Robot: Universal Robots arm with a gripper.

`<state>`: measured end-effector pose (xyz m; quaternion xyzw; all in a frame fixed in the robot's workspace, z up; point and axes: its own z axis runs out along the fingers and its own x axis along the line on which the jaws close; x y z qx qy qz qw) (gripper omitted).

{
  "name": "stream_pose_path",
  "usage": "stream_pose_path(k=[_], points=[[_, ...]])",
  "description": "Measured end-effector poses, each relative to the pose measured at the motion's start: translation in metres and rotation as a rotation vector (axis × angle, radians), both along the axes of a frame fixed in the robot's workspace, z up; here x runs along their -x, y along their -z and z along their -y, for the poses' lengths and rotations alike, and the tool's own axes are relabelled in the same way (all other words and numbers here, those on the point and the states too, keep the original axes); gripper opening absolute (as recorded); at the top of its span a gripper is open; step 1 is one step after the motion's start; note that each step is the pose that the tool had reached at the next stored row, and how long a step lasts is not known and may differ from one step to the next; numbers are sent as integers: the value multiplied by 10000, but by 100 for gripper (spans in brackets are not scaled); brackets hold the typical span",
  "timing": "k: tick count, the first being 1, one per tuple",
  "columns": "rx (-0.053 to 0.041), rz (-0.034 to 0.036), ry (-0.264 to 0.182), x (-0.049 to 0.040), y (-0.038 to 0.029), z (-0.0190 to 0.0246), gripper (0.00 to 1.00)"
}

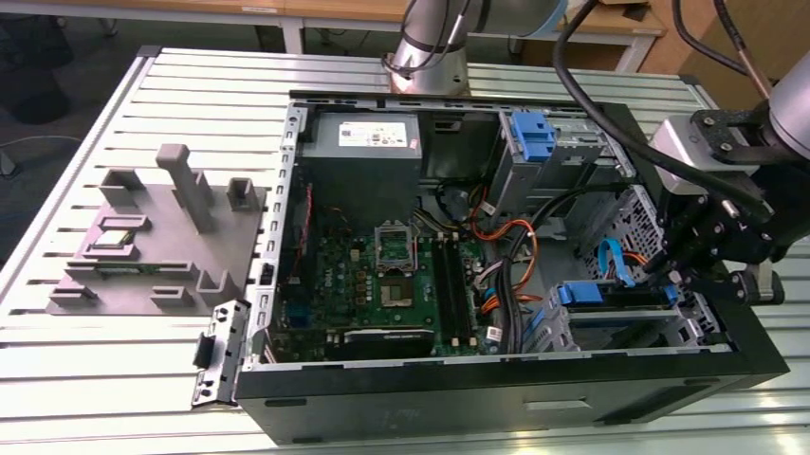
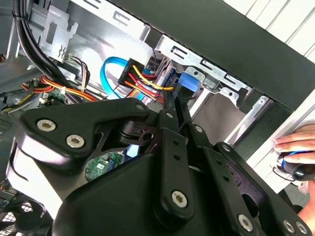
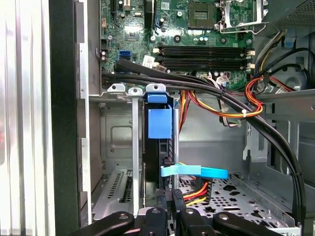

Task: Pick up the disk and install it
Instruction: 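Insert the second disk wire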

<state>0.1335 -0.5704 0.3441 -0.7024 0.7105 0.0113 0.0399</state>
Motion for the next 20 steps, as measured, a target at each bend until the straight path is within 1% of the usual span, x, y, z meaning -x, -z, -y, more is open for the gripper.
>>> stream_pose_path(k=[9, 17, 19, 20], points=[[0, 0, 0, 3, 28, 9, 17], [9, 0, 0, 3, 30, 11, 17], [9, 0, 0, 3, 30, 11, 18], [9, 0, 0, 3, 30, 11, 24]])
